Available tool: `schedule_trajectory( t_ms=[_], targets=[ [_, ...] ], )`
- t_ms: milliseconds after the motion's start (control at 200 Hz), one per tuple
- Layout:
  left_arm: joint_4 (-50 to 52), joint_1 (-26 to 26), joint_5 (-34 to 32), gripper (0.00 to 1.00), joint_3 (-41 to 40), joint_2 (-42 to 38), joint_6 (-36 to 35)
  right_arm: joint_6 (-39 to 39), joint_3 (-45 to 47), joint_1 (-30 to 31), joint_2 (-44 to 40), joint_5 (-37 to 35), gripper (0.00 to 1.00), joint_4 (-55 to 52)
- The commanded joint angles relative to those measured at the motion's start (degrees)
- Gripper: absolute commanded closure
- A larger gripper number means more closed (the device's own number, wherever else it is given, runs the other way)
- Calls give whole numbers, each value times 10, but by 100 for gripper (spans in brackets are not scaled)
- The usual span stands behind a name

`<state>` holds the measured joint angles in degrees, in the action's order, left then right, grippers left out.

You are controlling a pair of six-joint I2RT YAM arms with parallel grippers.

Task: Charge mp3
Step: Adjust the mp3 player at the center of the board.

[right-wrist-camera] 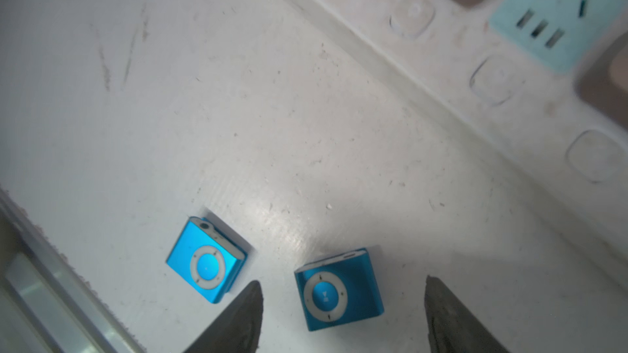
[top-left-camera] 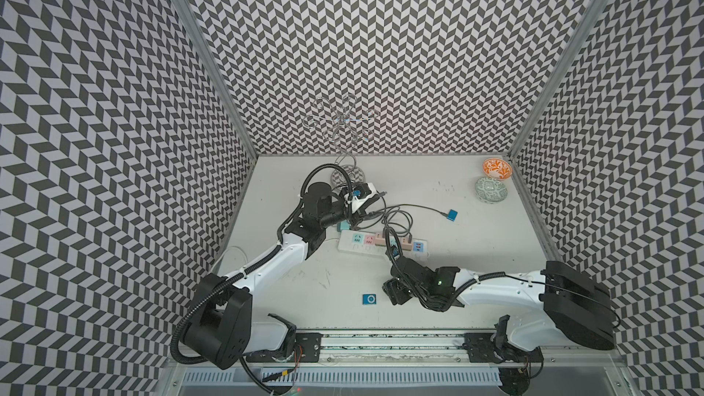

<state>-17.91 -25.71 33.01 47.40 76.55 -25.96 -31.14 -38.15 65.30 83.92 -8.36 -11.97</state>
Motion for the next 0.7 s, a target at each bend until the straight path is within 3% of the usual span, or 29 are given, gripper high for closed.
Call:
schedule_trajectory(
  t_ms=[0, 401, 691],
  targets=[
    [2, 1, 3, 100, 13, 4, -4, -68, 2, 15, 2, -23, 22, 22],
    [-11, 1, 7, 100, -1, 1, 4, -172, -55, 40, 78, -114, 17, -66],
    [-15, 0, 10, 100, -2, 2, 6, -198, -42, 55, 75, -111, 16, -101]
  ],
)
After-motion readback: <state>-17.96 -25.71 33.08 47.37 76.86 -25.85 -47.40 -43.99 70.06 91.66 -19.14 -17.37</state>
